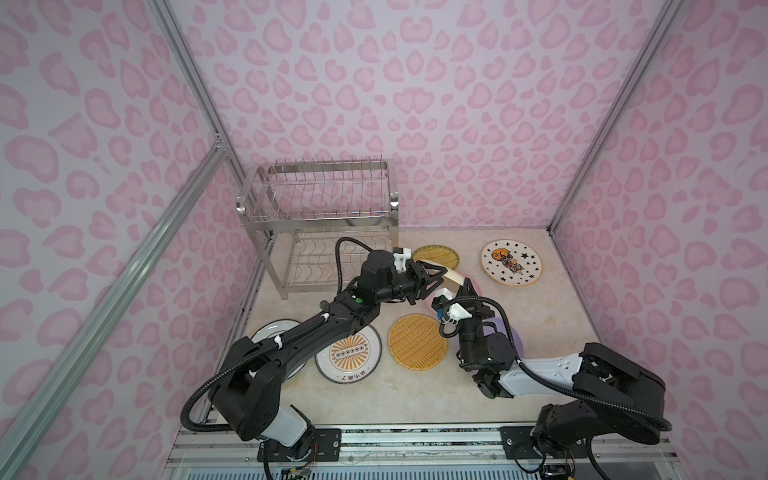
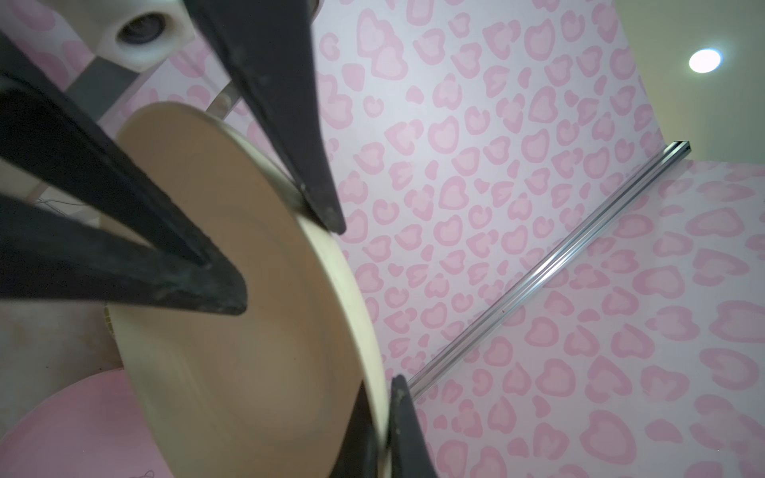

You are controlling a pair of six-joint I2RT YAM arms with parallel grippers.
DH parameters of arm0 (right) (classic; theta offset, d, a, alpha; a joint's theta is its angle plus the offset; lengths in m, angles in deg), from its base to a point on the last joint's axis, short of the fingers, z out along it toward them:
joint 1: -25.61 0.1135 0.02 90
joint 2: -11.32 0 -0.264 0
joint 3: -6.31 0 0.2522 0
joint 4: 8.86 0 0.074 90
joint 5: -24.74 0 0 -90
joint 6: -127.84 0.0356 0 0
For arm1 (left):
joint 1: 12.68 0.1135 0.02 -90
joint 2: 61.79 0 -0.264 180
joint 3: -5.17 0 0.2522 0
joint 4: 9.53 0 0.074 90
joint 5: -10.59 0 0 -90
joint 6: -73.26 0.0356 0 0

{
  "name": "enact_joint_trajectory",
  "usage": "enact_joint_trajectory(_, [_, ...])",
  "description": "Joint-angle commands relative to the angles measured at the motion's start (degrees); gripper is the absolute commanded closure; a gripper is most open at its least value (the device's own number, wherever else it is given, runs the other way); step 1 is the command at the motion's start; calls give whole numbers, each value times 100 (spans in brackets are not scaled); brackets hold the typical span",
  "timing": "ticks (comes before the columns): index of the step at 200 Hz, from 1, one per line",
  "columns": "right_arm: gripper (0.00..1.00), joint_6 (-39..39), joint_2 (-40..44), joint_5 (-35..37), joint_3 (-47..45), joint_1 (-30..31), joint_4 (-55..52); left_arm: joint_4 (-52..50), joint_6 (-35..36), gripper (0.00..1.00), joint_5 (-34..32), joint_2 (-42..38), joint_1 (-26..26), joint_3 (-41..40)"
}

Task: Load plates into a dish rack
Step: Place the plate on the dish rack.

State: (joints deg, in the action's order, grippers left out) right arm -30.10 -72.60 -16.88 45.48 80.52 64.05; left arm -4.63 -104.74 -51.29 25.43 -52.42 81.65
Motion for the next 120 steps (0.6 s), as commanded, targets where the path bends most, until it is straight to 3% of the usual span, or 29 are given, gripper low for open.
enact_joint_trajectory(1, [100, -27, 21, 5, -61, 41, 260, -83, 7, 68, -67, 82, -5, 134])
enact_joint_trajectory(59, [100, -61, 109, 40, -146, 94, 264, -231, 46, 74, -182, 171, -33, 283])
enact_joint_trajectory(120, [100, -51, 343, 92, -219, 203, 260, -196, 195, 97, -230, 289, -137, 504])
